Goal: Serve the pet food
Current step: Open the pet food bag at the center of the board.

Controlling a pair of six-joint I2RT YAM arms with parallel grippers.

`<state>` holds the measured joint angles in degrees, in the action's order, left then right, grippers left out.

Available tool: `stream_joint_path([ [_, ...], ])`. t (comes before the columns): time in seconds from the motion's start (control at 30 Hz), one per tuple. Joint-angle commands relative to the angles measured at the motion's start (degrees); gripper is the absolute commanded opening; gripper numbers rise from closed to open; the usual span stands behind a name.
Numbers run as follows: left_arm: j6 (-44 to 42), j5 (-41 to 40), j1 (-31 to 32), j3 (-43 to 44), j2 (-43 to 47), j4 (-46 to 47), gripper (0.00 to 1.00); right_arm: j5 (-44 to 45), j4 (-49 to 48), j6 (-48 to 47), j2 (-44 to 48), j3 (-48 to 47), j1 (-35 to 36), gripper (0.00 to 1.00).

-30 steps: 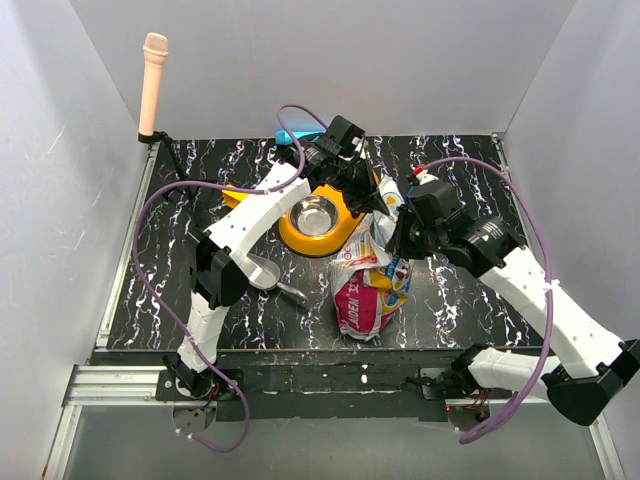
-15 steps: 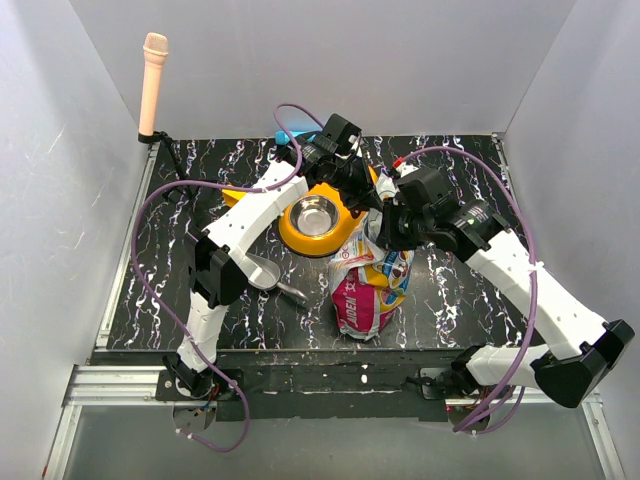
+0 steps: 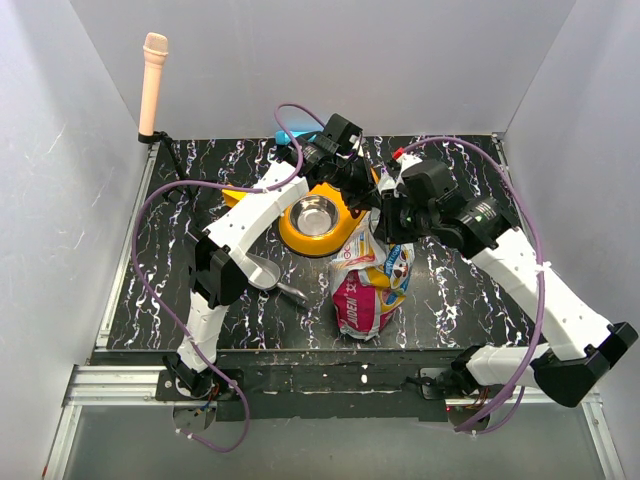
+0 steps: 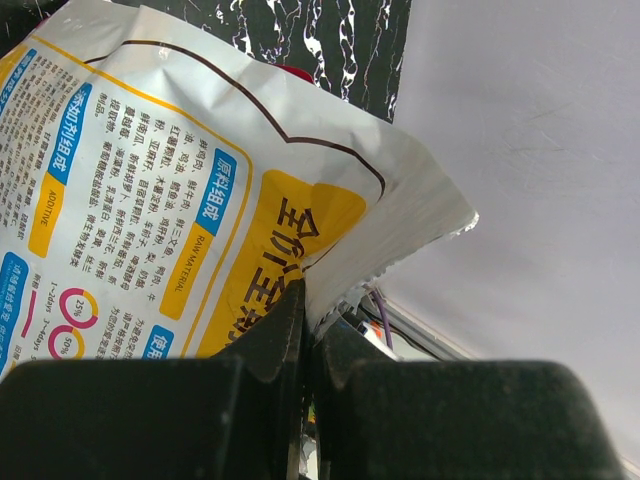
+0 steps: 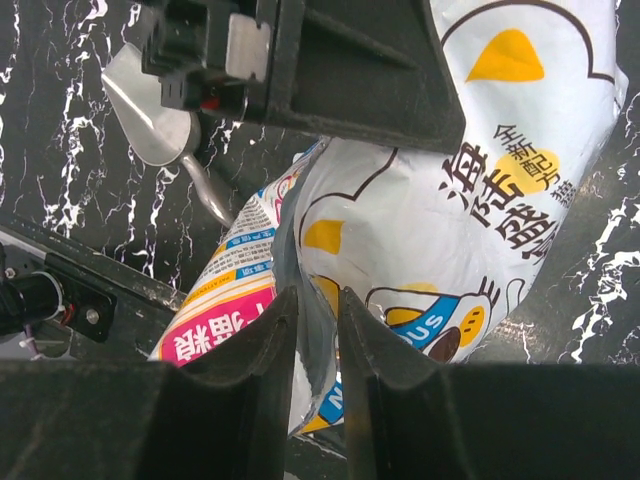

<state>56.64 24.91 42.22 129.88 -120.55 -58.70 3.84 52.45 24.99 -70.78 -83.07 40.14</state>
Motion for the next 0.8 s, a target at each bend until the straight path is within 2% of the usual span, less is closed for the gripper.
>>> stream_joint_path([
  [0.0, 2.95, 4.36, 0.15, 2.3, 6.73, 10.71, 0.0, 0.2, -1.47, -2.58, -1.72, -2.62, 0.03, 0.31],
  [0.17, 3.04, 4.45, 0.06, 3.0, 6.47, 10.71, 0.0, 0.29, -2.0, -5.13, -3.83, -2.98, 0.03, 0.31],
  [0.37, 3.04, 4.63, 0.15, 3.62, 6.03, 10.53, 0.0, -5.14, -4.54, -7.76, -3.92, -1.22, 0.03, 0.32],
  [0.43, 2.95, 4.62, 0.06, 3.79, 5.94, 10.53, 0.0, -4.37, -4.02, -8.03, -4.88, -1.57, 0.11, 0.32],
  [0.5, 2.77, 4.71, 0.06, 3.97, 5.86, 10.44, 0.0, 0.27, -2.62, -7.68, -6.29, -2.27, 0.11, 0.31],
  [0.57, 2.07, 4.71, 0.23, 4.41, 5.85, 10.53, 0.0, 8.51, -0.25, -5.58, -7.17, -2.89, 0.29, 0.17],
  [0.6, 1.2, 4.71, 0.15, 4.76, 5.77, 10.53, 0.0, 11.43, 1.33, -4.35, -7.44, -3.15, 0.38, 0.06],
  [0.63, -0.46, 3.76, 0.23, 5.11, 6.03, 10.1, 0.05, 14.5, 3.17, -2.69, -7.35, -3.33, 0.38, 0.01],
  [0.67, -2.66, 2.09, 0.15, 5.72, 6.29, 8.01, 0.19, 16.36, 4.23, -1.02, -6.57, -2.98, 0.38, 0.01],
  [0.73, -8.1, -2.64, -0.12, 7.74, 6.99, 2.82, 0.43, 14.03, 2.06, 0.93, -2.98, 0.43, 0.29, 0.01],
  [0.77, -10.48, -4.5, -0.29, 8.45, 7.52, 0.19, 0.5, 10.87, -0.39, 1.46, -0.43, 2.19, 0.03, 0.01],
])
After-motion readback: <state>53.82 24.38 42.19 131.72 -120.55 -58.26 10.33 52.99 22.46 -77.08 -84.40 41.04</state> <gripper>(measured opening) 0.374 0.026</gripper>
